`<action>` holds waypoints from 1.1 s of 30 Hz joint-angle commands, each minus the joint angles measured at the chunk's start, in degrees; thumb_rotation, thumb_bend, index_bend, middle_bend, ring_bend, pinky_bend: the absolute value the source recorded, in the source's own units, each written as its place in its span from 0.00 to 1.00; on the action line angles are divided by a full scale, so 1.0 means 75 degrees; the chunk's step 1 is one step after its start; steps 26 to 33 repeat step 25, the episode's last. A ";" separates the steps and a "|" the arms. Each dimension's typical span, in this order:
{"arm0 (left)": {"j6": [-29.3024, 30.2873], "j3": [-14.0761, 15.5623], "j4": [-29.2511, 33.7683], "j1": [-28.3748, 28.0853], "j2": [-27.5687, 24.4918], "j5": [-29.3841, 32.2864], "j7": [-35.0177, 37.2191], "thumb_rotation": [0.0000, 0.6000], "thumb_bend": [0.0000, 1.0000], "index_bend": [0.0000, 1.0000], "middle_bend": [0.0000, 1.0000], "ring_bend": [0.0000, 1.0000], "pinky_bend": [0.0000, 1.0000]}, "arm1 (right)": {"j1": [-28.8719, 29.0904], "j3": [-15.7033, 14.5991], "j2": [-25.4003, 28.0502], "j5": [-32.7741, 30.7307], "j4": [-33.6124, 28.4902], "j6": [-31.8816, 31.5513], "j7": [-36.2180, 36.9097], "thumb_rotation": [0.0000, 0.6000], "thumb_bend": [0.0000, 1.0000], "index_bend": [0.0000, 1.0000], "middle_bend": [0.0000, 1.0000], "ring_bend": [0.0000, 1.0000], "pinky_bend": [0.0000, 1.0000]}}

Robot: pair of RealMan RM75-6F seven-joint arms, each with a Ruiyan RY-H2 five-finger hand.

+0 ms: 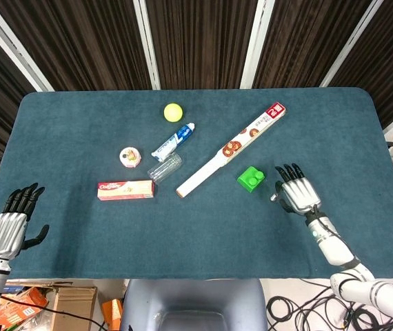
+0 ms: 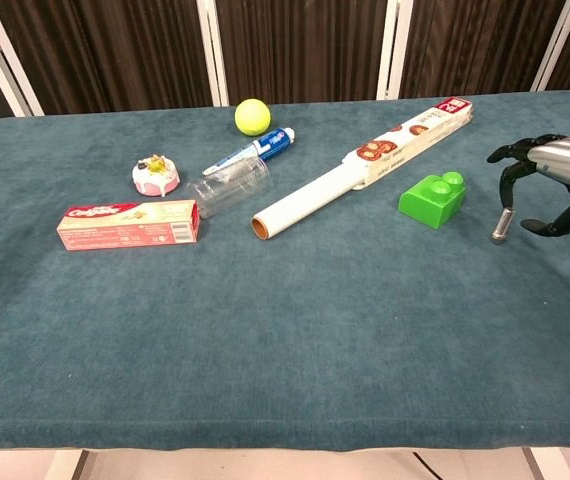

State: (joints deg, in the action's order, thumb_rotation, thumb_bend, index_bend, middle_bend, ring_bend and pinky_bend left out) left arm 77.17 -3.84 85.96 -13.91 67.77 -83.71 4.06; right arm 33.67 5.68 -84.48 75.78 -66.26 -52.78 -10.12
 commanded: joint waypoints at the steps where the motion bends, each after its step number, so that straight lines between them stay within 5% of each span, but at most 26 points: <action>1: 0.0021 0.0000 0.0007 0.0008 -0.0005 -0.0009 0.0004 1.00 0.36 0.00 0.00 0.00 0.05 | -0.0039 -0.0001 0.0053 0.0027 -0.0070 -0.0089 0.0051 1.00 0.34 0.36 0.06 0.00 0.00; 6: 0.0089 0.0009 0.0016 0.0044 -0.0023 -0.0029 0.0005 1.00 0.36 0.00 0.00 0.00 0.05 | -0.0439 -0.0125 0.0472 0.0252 -0.0669 -0.0802 0.0114 1.00 0.34 0.30 0.06 0.00 0.00; 16: 0.0398 0.0068 0.0219 0.0277 -0.0181 -0.0047 -0.0125 1.00 0.36 0.00 0.00 0.00 0.05 | -0.3544 -0.1249 0.2499 0.0834 -0.3837 -0.5017 -0.0657 1.00 0.34 0.02 0.00 0.00 0.00; 33: 0.0449 0.0132 0.0342 0.0311 -0.0197 -0.0181 -0.0316 1.00 0.36 0.00 0.00 0.00 0.05 | -0.3735 -0.1095 0.2975 0.0840 -0.4245 -0.4924 -0.0295 1.00 0.34 0.00 0.00 0.00 0.00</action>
